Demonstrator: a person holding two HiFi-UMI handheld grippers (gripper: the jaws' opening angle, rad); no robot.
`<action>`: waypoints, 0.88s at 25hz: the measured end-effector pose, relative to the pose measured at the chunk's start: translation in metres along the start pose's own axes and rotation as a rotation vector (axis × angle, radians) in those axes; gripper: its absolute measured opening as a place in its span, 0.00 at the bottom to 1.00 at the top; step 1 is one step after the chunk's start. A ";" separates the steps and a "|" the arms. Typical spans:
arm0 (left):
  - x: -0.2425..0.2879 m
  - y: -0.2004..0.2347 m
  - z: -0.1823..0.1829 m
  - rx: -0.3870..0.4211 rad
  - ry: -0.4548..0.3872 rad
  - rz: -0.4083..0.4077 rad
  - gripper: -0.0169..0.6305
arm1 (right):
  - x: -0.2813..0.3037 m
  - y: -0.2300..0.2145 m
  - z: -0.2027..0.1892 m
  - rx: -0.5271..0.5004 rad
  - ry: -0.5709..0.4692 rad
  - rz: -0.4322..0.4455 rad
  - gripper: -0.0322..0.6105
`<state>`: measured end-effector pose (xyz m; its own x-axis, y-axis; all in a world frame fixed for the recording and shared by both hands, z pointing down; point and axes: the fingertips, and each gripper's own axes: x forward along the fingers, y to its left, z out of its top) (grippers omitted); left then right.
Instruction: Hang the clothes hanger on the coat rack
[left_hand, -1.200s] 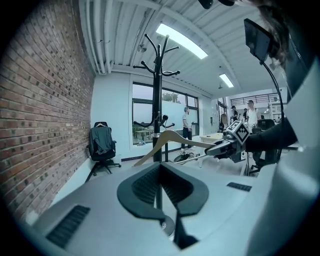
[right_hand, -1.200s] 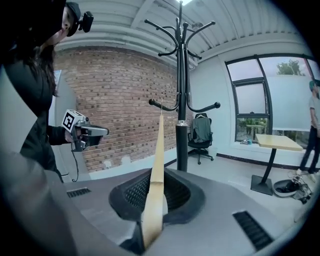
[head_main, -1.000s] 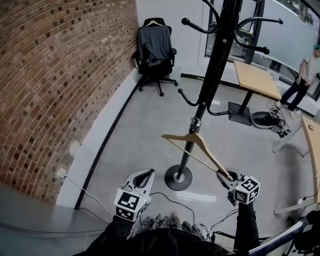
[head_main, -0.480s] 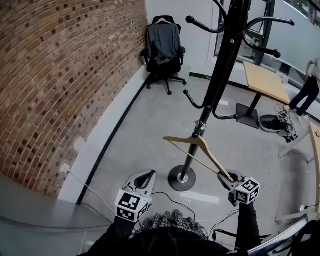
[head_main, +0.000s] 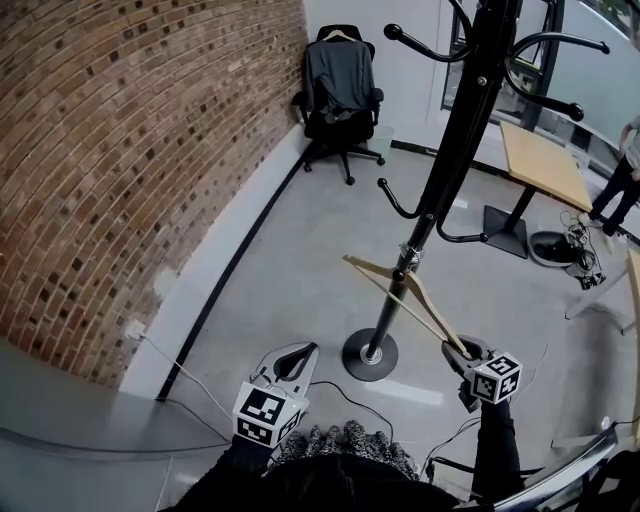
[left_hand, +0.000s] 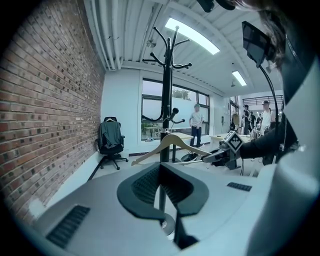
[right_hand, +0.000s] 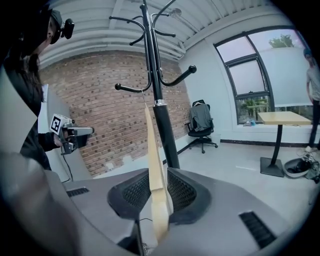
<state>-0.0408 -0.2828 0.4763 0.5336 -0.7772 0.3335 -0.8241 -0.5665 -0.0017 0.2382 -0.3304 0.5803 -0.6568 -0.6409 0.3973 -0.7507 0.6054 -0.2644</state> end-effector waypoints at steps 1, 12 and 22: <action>0.000 0.000 -0.001 -0.001 0.001 -0.003 0.04 | 0.001 -0.002 -0.002 0.008 0.003 -0.009 0.16; 0.004 0.007 0.001 -0.003 -0.014 -0.017 0.04 | -0.017 -0.012 0.008 -0.112 0.071 -0.155 0.42; 0.020 -0.012 0.029 0.020 -0.078 -0.091 0.04 | -0.050 0.055 0.134 -0.304 -0.249 -0.269 0.41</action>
<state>-0.0146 -0.2991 0.4557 0.6201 -0.7407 0.2586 -0.7677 -0.6407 0.0059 0.2204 -0.3282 0.4285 -0.4667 -0.8651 0.1840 -0.8662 0.4891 0.1026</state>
